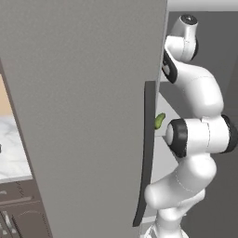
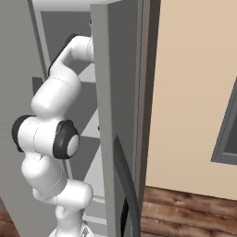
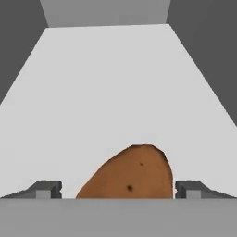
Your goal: Take the cucumber and potato out of the freezer and place them in the tupperware container on the counter. Then put the tupperware containing the vegetables back in the freezer.
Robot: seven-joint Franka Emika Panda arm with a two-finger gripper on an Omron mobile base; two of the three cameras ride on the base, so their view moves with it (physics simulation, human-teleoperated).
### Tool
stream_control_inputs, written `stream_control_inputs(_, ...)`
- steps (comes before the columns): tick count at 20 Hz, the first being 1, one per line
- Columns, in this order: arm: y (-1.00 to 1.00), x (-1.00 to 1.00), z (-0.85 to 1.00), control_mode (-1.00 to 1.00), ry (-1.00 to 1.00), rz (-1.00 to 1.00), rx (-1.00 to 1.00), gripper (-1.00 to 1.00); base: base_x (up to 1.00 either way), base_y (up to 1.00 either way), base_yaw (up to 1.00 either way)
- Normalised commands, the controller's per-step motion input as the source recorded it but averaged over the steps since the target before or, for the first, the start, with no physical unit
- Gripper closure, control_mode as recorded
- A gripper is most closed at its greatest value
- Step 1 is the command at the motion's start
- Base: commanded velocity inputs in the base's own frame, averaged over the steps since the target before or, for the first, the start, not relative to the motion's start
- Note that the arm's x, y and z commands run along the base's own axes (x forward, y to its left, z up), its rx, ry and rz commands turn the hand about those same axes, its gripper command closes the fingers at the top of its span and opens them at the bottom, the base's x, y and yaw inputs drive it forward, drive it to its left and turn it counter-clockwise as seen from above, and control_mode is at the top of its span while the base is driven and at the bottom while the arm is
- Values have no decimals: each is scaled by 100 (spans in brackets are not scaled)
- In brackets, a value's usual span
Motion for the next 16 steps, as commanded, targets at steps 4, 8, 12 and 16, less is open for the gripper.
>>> stream_control_inputs(4, 0, 0, -47, -100, 5, 0, 0, 100, 0, 0, 0)
stream_control_inputs(8, 0, -16, -44, -100, 0, 0, 0, 100, 0, 0, 0)
stream_control_inputs(12, 0, -27, -43, -100, 0, 0, 0, 100, 0, 0, 0)
stream_control_inputs(16, 0, -37, -45, -100, 0, 0, 0, 100, 0, 0, 0)
